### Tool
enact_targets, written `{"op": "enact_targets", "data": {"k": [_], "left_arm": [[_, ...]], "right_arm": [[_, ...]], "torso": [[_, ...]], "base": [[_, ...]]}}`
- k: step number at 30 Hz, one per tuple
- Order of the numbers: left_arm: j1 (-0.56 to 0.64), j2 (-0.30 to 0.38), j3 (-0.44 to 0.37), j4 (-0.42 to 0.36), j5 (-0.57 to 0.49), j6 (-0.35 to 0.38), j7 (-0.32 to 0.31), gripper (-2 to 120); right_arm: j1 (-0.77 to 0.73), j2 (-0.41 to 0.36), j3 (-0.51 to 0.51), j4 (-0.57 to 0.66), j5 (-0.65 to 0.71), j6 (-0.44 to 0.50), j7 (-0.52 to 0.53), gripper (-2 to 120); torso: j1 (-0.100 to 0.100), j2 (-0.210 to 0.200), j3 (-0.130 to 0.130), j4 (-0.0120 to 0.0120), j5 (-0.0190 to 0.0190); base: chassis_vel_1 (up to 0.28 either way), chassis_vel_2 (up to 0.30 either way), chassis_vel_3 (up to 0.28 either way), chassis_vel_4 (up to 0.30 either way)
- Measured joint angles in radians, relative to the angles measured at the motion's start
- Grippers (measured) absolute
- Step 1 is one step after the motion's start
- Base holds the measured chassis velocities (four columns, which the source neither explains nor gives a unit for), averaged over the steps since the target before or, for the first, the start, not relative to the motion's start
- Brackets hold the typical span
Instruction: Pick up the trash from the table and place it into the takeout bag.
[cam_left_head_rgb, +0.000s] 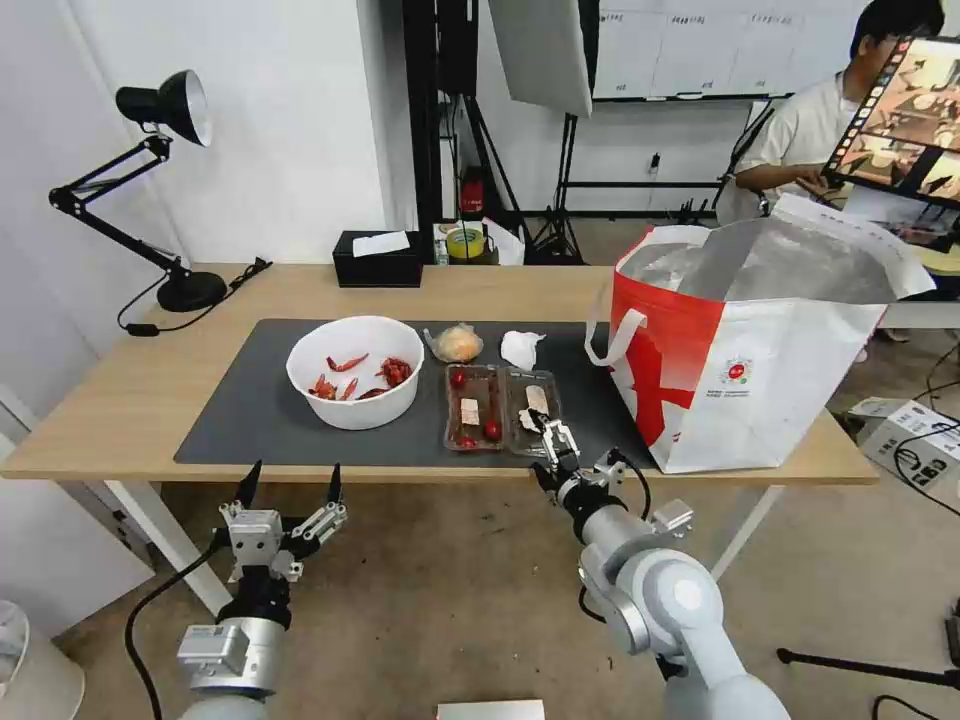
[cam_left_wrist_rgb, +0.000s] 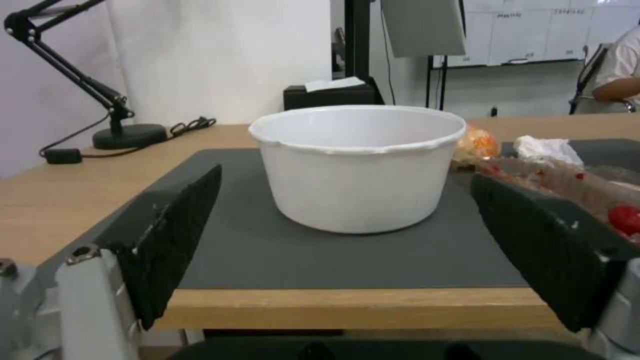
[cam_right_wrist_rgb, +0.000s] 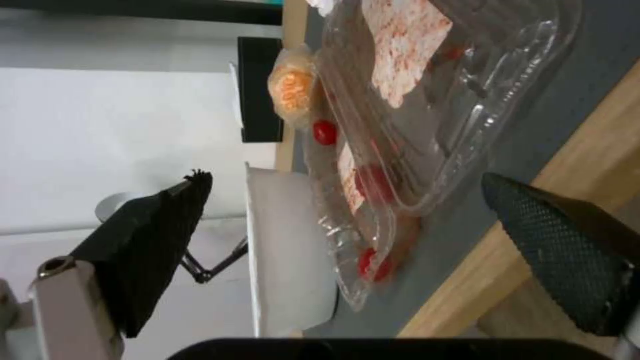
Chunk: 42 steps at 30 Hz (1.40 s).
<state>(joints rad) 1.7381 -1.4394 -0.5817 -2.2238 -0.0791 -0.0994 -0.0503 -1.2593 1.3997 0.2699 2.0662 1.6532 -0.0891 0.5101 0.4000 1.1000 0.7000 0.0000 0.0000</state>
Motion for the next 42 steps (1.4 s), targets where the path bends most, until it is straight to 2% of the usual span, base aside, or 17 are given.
{"op": "enact_targets", "data": {"k": [42], "left_arm": [[0.014,-0.001,-0.007,-0.002,0.000,-0.022,-0.003,100]], "right_arm": [[0.040,0.051,-0.008,-0.057,-0.015,0.004,0.012,100]], "torso": [[0.000,0.000,0.000,0.0002,0.0001]], "base": [[0.000,0.000,0.000,0.000]]}}
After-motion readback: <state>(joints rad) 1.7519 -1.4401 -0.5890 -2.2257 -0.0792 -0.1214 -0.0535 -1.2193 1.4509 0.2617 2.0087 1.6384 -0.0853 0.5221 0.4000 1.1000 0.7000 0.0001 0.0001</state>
